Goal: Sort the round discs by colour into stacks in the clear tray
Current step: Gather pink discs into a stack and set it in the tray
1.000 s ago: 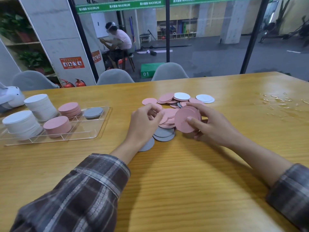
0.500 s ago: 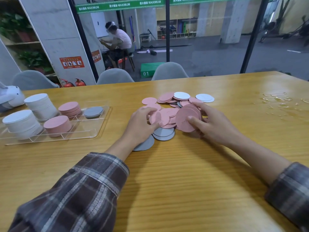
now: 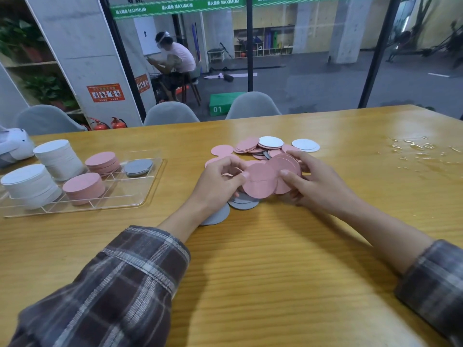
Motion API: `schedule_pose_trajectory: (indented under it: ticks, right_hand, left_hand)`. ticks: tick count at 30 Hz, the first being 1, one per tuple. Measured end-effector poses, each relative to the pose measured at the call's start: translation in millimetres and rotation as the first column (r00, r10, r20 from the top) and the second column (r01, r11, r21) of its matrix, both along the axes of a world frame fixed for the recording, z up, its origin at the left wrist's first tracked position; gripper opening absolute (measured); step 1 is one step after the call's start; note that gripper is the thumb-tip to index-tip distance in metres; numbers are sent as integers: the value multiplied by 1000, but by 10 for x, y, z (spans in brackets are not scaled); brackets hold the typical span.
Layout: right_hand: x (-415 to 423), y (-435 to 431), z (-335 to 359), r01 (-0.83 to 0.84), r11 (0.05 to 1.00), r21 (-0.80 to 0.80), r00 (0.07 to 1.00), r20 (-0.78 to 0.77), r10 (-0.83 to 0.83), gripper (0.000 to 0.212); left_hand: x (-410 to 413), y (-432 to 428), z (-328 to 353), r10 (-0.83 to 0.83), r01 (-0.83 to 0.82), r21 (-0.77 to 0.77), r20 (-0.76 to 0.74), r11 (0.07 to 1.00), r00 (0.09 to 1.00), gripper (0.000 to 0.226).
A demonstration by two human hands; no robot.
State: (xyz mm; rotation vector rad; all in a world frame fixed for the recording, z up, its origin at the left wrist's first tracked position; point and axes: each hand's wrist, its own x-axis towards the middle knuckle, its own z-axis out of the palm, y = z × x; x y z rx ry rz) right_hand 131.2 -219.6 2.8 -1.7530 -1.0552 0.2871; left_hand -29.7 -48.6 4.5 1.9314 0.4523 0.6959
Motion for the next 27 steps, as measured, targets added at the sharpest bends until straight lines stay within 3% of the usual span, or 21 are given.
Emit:
schedule_pose_trajectory:
  ticks: [10,15,17,19,21,24,27]
  right_hand:
    - [-66,32,-3,-116,993,22,974,-194,118,58]
    - [-66,-1,11,-84,996,-23,993,-83,82,61]
    - [-58,-17,12,-56,998,-32,998,-9,56,56]
    - [-25,-25,10,-4,998,-55,996,90,9,52]
    - [9,-34,17,39,998,-56,989,147,-30,53]
    - [38,-41,25,77,996,-36,986,154,-70,53]
    - [43,-52,27,99,994,-33,983,160,-93,50]
  left_hand:
    - [60,-89,-92,71,-70,-35,31,997,997,9]
    - [61,-139,-76,28,-23,-63,79,998,996,10]
    - [77,-124,-84,48,-53,45,94,998,994,7]
    - [78,-66,-94,107,-124,287,74,950,991,7]
    - [86,12,-116,113,-83,489,-32,868,993,25]
    - [61,41,-142,39,132,516,-306,846,951,49]
    - [64,59,-167,23,183,570,-335,801,942,35]
